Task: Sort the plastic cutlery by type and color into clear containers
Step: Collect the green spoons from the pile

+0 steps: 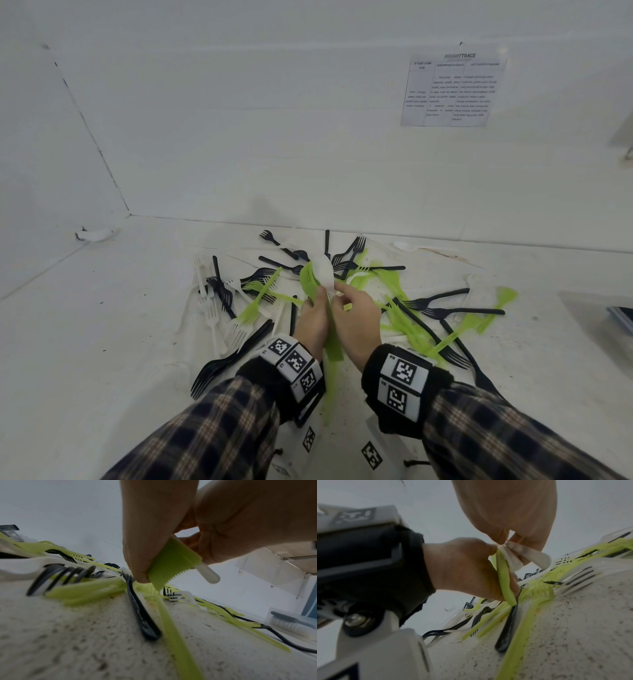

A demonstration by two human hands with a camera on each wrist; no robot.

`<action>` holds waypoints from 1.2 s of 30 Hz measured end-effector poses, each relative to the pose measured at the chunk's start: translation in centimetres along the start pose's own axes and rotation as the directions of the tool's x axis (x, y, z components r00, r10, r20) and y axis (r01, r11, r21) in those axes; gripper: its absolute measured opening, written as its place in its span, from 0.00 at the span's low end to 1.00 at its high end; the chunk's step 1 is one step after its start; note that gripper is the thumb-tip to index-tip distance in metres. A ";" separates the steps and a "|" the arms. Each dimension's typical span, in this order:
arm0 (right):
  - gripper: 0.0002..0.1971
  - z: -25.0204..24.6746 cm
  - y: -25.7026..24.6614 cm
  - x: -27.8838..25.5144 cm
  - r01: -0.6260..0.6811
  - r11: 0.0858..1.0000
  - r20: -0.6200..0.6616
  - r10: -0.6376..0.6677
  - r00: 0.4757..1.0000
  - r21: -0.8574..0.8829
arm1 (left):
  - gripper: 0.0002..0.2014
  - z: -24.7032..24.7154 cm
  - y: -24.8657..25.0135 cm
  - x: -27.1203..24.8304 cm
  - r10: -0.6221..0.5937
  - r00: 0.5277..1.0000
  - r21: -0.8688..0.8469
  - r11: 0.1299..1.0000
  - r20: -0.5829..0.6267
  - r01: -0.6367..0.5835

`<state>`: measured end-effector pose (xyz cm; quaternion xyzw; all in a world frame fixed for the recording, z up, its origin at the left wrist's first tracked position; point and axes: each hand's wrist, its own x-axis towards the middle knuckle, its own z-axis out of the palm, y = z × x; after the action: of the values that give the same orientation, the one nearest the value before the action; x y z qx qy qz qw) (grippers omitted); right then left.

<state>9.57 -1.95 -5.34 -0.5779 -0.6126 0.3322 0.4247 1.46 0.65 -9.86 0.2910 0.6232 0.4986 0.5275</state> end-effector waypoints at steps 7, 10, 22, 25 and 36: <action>0.15 -0.2 0.0 -0.2 -0.021 0.999 0.021 0.021 1.000 0.025 | 0.29 0.8 0.0 -0.3 -0.008 0.997 -0.115 0.993 0.077 0.017; 0.14 -0.5 0.0 -0.1 -0.019 1.000 0.046 0.019 0.999 0.007 | 0.34 1.0 -0.5 0.1 -0.012 0.998 -0.127 0.992 0.069 0.021; 0.15 -1.7 -0.7 1.0 -0.182 0.956 0.252 0.122 0.960 0.231 | 0.27 1.4 -0.3 0.8 -0.039 0.998 -0.139 0.989 0.054 0.046; 0.13 -2.0 -0.2 1.3 -0.188 0.964 0.260 0.136 0.956 0.188 | 0.25 1.5 -0.5 0.9 -0.064 0.995 -0.165 0.983 0.070 0.075; 0.05 -3.5 0.9 1.9 -0.028 0.997 0.182 0.015 0.983 0.066 | 0.43 3.0 -1.2 1.3 -0.067 0.991 -0.208 0.974 0.119 0.091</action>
<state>13.20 -0.30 -4.39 -0.5370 -0.6307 0.4087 0.3832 4.15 2.39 -11.29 0.2352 0.5471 0.5239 0.6090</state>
